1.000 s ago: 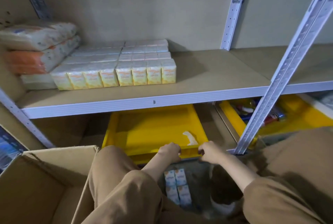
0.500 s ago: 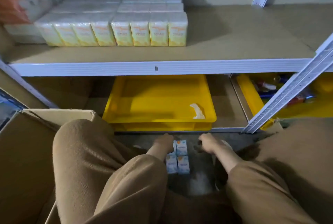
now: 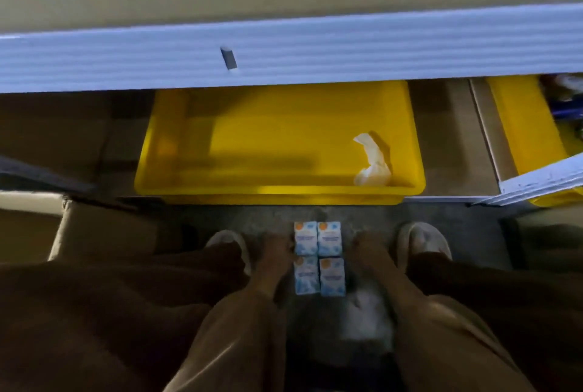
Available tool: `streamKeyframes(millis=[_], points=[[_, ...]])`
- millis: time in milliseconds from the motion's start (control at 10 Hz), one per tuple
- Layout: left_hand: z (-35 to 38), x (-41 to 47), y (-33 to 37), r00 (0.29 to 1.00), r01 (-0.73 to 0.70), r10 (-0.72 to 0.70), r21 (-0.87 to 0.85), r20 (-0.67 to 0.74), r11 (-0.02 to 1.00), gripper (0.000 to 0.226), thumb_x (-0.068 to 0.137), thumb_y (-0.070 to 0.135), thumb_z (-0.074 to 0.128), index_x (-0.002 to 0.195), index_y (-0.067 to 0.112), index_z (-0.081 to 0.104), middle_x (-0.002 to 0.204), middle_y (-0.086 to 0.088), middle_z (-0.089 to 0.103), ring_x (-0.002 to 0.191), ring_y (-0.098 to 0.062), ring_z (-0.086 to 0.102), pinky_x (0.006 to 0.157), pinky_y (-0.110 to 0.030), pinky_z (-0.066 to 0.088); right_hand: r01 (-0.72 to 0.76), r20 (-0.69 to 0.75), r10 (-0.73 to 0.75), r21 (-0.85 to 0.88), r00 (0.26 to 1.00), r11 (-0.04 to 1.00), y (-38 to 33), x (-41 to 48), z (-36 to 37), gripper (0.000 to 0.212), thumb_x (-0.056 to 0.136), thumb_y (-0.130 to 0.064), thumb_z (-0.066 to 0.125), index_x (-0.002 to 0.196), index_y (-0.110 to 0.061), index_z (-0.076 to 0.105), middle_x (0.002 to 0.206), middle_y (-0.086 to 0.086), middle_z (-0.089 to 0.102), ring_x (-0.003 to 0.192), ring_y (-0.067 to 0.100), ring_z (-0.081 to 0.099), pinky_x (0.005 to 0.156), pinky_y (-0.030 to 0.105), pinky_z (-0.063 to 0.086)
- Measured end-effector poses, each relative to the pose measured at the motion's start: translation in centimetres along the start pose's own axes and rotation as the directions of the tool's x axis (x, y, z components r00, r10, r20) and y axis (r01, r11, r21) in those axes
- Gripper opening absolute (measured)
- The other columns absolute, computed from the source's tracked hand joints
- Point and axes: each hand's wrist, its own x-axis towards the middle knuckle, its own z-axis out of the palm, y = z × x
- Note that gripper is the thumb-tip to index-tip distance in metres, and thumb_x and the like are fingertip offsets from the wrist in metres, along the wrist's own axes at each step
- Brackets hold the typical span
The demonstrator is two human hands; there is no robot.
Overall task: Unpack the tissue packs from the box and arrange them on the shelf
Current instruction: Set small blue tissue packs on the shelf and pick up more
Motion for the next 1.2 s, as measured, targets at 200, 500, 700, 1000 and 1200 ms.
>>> streamKeyframes(millis=[200, 500, 700, 1000, 1200], points=[[2.2, 3.5, -1.6, 0.997, -0.038, 0.033, -0.072, -0.070, 0.997, 0.021, 0.091, 0.000, 0.054, 0.104, -0.012, 0.063, 0.114, -0.027, 0.065, 0.111, -0.034, 0.060, 0.084, -0.033, 0.043, -0.036, -0.079, 0.066, 0.336, 0.995, 0.941, 0.7, 3.5, 3.2, 0.038, 0.087, -0.019, 0.059, 0.111, 0.010, 0.059, 0.120, 0.027, 0.061, 0.111, 0.034, 0.058, 0.094, 0.036, 0.041], [4.2, 5.5, -1.3, 0.994, 0.029, -0.048, -0.184, -0.101, 0.982, 0.035, 0.090, -0.005, 0.055, 0.124, -0.011, 0.053, 0.126, -0.029, 0.058, 0.113, -0.042, 0.058, 0.048, -0.002, 0.048, -0.119, -0.062, 0.242, 0.737, 0.968, 0.665, 0.1, 4.8, 4.9, 0.031, 0.082, -0.001, 0.062, 0.112, 0.009, 0.061, 0.116, 0.026, 0.064, 0.105, 0.035, 0.062, 0.080, 0.029, 0.045], [4.7, 5.8, -1.3, 0.989, 0.070, -0.095, -0.210, -0.114, 0.975, 0.031, 0.088, -0.002, 0.059, 0.118, -0.010, 0.057, 0.121, -0.026, 0.063, 0.099, -0.031, 0.063, 0.061, -0.014, 0.054, -0.209, 0.025, 0.354, 0.845, 0.935, 0.492, 0.5, 5.6, 5.5, 0.032, 0.072, 0.007, 0.070, 0.103, 0.011, 0.065, 0.108, 0.032, 0.066, 0.080, 0.024, 0.057, 0.060, 0.027, 0.048], [2.2, 2.4, 1.1, 0.995, -0.027, 0.008, -0.192, -0.103, 0.981, 0.034, 0.087, 0.002, 0.062, 0.119, -0.008, 0.058, 0.123, -0.023, 0.063, 0.112, -0.033, 0.061, 0.090, -0.035, 0.048, -0.124, -0.079, 0.398, 0.879, 0.914, 0.460, 0.5, 1.2, 2.8, 0.028, 0.071, 0.006, 0.071, 0.099, 0.012, 0.067, 0.105, 0.033, 0.066, 0.090, 0.036, 0.065, 0.088, 0.051, 0.052], [-0.6, -2.4, 4.5, 0.989, -0.103, 0.079, -0.196, -0.126, 0.975, 0.031, 0.085, 0.003, 0.065, 0.114, -0.009, 0.063, 0.119, -0.023, 0.066, 0.108, -0.032, 0.064, 0.090, -0.035, 0.051, -0.029, -0.191, 0.356, 0.848, 0.915, 0.530, 0.3, -4.5, -1.7, 0.029, 0.075, 0.000, 0.071, 0.101, 0.013, 0.065, 0.107, 0.030, 0.067, 0.093, 0.036, 0.066, 0.075, 0.035, 0.051]])
